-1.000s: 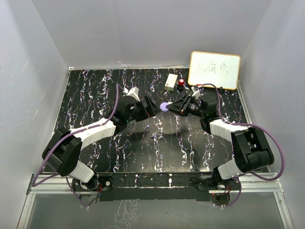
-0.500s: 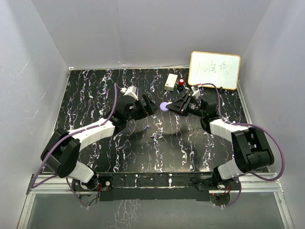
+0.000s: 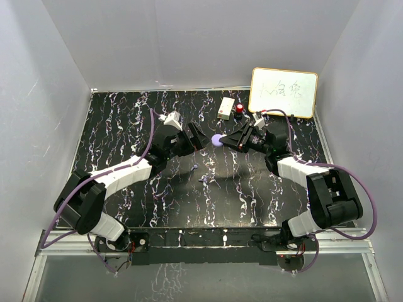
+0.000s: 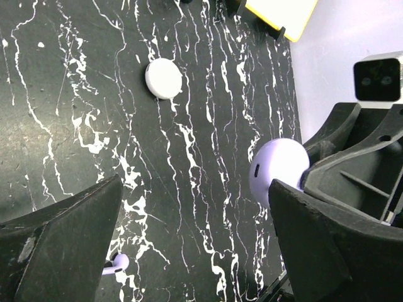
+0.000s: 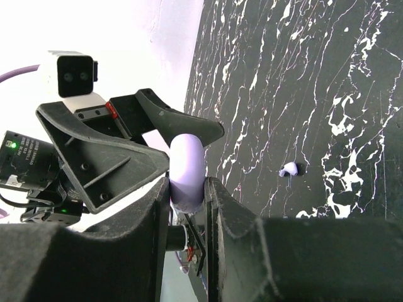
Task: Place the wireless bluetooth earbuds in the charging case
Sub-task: Open the charging case.
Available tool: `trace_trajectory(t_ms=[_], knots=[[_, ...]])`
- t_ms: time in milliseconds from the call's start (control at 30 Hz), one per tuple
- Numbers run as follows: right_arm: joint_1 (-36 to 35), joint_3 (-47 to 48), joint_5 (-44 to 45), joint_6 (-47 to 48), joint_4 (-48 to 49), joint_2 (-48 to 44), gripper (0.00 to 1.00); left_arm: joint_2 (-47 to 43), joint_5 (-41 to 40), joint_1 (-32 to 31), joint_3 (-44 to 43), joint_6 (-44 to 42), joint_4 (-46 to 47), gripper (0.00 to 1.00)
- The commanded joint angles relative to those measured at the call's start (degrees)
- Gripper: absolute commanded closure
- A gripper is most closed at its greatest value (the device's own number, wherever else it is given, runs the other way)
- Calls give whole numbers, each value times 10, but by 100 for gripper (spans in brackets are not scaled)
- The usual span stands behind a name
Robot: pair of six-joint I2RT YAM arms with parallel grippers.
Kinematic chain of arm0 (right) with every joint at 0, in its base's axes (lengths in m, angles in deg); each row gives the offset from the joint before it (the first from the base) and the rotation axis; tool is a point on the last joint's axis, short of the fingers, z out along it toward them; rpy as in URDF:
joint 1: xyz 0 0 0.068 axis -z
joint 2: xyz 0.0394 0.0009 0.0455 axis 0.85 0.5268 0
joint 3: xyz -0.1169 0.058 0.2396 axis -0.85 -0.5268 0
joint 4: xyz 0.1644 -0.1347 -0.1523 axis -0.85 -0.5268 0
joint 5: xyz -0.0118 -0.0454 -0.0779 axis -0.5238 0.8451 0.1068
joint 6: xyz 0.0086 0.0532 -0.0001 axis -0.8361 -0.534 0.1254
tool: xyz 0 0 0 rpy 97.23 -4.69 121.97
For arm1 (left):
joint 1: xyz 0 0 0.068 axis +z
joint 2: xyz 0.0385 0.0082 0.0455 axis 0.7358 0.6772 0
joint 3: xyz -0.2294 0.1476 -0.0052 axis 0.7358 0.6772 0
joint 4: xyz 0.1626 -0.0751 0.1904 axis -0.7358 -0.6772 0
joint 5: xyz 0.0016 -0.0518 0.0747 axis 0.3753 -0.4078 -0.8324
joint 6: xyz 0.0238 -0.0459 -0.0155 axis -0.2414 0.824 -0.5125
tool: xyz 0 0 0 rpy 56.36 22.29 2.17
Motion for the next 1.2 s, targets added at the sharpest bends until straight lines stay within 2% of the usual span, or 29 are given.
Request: trace_trajectory(t_ms=[0,1000,1167], knots=[[0,19,-13,8,20,-17,100,-32,0,1,-25,-8,23,2],[-1,31,-27,-12,43,-26,100,57,44,-1,-24,18,60,2],[0,32,-20,-13,40,-29,100,38,17,1,-15,17,32,1]])
